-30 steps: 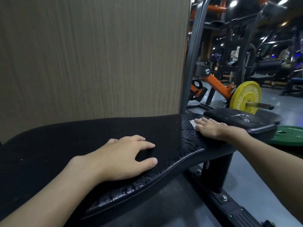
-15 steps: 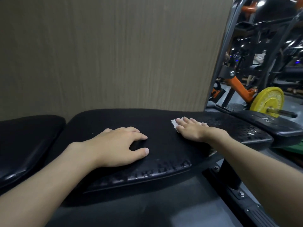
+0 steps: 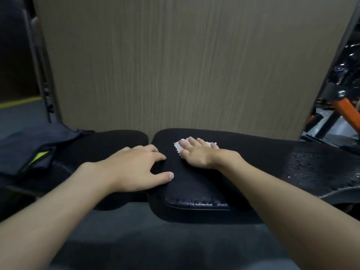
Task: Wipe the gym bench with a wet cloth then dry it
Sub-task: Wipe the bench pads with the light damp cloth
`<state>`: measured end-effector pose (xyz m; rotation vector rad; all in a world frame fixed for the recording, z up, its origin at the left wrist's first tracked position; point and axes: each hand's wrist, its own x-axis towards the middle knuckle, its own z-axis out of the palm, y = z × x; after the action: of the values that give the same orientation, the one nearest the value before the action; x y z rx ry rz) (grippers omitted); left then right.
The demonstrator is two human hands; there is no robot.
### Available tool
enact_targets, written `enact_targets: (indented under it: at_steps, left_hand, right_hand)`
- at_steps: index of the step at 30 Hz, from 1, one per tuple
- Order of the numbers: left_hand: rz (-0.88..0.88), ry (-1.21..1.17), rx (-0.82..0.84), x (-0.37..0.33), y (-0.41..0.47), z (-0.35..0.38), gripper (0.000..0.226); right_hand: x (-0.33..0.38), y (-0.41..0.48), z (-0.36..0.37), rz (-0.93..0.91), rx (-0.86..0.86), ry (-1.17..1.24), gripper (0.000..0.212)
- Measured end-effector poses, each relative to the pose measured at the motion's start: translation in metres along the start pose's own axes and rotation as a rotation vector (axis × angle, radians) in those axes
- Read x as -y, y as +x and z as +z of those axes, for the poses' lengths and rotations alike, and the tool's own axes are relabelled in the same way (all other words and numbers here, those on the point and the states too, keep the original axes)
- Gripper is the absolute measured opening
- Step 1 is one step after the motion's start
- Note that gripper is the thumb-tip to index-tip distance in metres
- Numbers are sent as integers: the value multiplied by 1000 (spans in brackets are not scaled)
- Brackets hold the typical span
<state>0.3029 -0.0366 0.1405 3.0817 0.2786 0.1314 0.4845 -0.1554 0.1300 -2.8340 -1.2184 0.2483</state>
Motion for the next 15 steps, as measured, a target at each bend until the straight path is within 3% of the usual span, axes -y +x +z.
enact_targets:
  at_steps: [6,11,15]
  left_hand:
    - [-95,-29,41,28,-27,4,97]
    - [-175,-65,60,23,-38,3,105]
    - [-163,-73,51,2,-38,4,107]
  right_hand:
    - [58,0,7,-186,11,-26,54]
    - [51,-37,6,-292,72,-67,54]
    - [46,-51,6,-346,-15,26,52]
